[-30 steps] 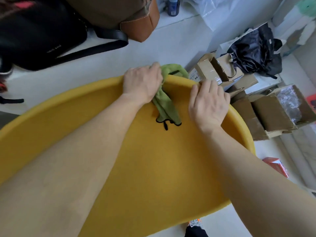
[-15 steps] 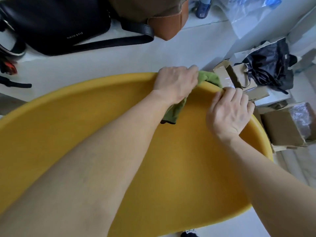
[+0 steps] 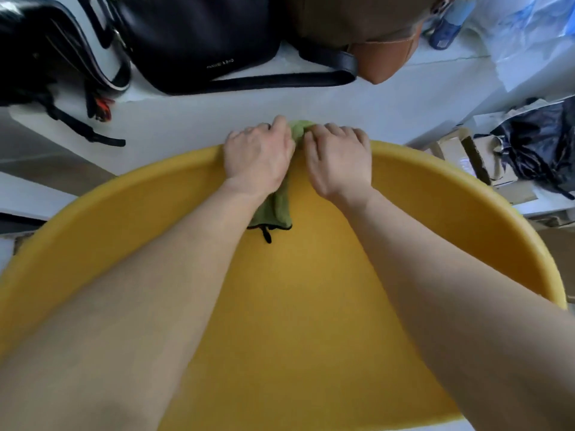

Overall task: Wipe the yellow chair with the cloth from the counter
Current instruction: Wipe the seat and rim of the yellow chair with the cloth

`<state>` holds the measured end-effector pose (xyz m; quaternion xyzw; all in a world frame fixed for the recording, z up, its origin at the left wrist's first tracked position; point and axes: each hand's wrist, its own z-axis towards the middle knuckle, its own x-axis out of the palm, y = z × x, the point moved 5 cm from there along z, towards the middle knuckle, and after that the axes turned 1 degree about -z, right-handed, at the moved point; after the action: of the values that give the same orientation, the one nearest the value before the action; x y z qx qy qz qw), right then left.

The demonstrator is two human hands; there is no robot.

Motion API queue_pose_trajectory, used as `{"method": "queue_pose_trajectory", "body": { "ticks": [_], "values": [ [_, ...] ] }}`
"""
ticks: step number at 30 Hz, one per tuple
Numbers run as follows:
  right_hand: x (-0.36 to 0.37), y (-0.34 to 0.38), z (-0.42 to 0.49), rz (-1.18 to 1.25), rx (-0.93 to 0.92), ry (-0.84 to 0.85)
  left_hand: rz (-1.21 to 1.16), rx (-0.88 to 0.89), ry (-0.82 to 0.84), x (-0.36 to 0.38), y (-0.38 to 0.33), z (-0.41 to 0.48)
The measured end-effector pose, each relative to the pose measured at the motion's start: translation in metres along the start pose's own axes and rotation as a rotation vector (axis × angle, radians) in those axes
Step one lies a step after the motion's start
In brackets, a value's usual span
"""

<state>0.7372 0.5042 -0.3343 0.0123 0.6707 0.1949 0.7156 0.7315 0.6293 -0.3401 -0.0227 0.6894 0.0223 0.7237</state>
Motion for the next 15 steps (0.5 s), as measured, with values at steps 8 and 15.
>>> {"method": "queue_pose_trajectory", "body": {
  "ticks": [8,15],
  "values": [
    [0.028,0.018,0.008,-0.133,-0.018,-0.063,0.012,-0.376,0.047,-0.011,0.149,-0.051],
    [0.035,0.033,0.008,-0.158,0.151,-0.143,0.006,-0.151,0.041,-0.004,0.071,-0.012]
  ]
}}
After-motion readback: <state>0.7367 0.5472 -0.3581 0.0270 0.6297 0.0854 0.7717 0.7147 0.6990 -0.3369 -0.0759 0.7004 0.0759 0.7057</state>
